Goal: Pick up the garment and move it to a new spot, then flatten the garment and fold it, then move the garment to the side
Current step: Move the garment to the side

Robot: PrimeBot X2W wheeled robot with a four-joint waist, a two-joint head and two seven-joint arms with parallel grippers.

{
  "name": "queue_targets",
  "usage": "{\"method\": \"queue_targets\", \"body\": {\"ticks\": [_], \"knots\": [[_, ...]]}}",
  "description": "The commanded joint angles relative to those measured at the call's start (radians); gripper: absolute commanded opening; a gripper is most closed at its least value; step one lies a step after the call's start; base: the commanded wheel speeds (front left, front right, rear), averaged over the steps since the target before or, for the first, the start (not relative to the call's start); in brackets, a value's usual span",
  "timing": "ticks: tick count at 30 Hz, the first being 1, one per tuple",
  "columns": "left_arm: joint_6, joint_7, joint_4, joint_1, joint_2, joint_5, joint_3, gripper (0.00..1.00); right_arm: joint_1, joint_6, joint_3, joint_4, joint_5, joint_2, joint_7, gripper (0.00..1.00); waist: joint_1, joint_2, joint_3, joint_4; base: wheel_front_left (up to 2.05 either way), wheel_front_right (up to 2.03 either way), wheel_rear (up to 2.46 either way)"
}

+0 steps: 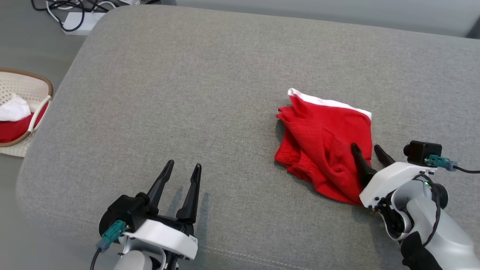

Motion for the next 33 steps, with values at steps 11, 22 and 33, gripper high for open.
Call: {"method": "queue_targets", "body": {"ticks": [11, 22, 33], "knots": [[-0.008, -0.010, -0.024, -0.050, 0.006, 0.002, 0.030, 1.00, -0.016, 0.002, 0.056, 0.052, 0.060, 0.039, 0.019, 1.00, 0.0000, 0.0000, 0.018, 0.021, 0.00, 0.00, 0.00], [-0.006, -0.010, -0.016, -0.051, 0.006, -0.003, 0.026, 1.00, -0.037, 0.002, 0.121, 0.019, 0.090, 0.017, -0.023, 0.00, 0.0000, 0.0000, 0.002, 0.013, 0.00, 0.00, 0.00], [0.012, -0.010, -0.015, -0.002, 0.006, -0.028, 0.027, 1.00, 0.012, 0.002, 0.133, -0.033, 0.100, -0.009, -0.090, 0.00, 0.0000, 0.0000, -0.128, -0.031, 0.00, 0.00, 0.00]]}}
